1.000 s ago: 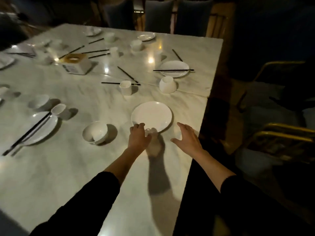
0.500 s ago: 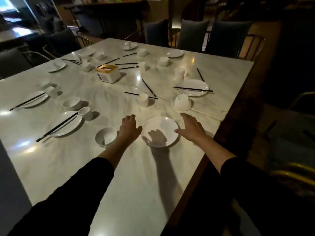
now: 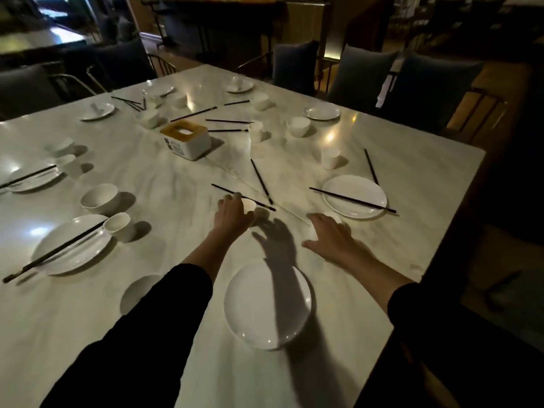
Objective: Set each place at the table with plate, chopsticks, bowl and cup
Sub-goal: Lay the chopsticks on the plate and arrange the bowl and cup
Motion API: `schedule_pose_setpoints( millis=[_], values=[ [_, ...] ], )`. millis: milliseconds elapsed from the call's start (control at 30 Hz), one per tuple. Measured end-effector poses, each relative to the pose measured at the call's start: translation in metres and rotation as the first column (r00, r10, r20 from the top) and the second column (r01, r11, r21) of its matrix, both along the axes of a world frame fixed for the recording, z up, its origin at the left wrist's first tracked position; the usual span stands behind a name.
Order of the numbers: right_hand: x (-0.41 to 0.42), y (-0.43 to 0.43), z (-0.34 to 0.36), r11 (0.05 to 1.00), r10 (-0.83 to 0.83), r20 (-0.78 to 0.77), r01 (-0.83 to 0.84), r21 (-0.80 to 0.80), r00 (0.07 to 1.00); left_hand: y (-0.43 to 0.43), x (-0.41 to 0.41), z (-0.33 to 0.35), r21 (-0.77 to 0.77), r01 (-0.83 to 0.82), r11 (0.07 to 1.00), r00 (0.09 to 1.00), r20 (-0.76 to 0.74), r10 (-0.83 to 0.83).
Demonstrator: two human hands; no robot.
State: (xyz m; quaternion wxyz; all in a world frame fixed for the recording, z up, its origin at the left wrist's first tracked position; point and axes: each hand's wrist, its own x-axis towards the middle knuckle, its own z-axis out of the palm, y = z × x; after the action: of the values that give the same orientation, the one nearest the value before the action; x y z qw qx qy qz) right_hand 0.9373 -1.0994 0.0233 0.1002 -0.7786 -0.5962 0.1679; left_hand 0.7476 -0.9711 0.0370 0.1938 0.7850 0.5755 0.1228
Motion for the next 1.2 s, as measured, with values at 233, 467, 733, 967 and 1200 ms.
schedule_pose_setpoints(
  millis=[233,467,733,967,1200],
  values=[
    [0.002,0.111,-0.026,0.992,0.11,-0.072,-0.114,-0.053,0.991,0.043,0.011,-0.015,-0.049,-0.109,0.993,0.994,-0.018,0.108],
    [0.01,0.217,-0.065,0.973,0.221,-0.117,-0.227,-0.043,0.968,0.1,0.012,-0.032,-0.161,-0.336,0.928,0.942,-0.053,0.332],
    [0.049,0.309,-0.094,0.927,0.364,-0.028,-0.365,-0.085,0.931,0.169,0.072,-0.057,-0.201,-0.449,0.871,0.885,-0.236,0.402],
    [0.05,0.356,-0.117,0.934,0.354,-0.042,-0.352,0.052,0.934,0.204,0.114,-0.088,-0.217,-0.563,0.798,0.779,-0.463,0.423],
    [0.036,0.386,-0.121,0.992,0.129,-0.166,-0.128,0.017,0.978,0.223,0.126,-0.101,-0.351,-0.694,0.629,0.696,-0.105,0.71]
  ],
)
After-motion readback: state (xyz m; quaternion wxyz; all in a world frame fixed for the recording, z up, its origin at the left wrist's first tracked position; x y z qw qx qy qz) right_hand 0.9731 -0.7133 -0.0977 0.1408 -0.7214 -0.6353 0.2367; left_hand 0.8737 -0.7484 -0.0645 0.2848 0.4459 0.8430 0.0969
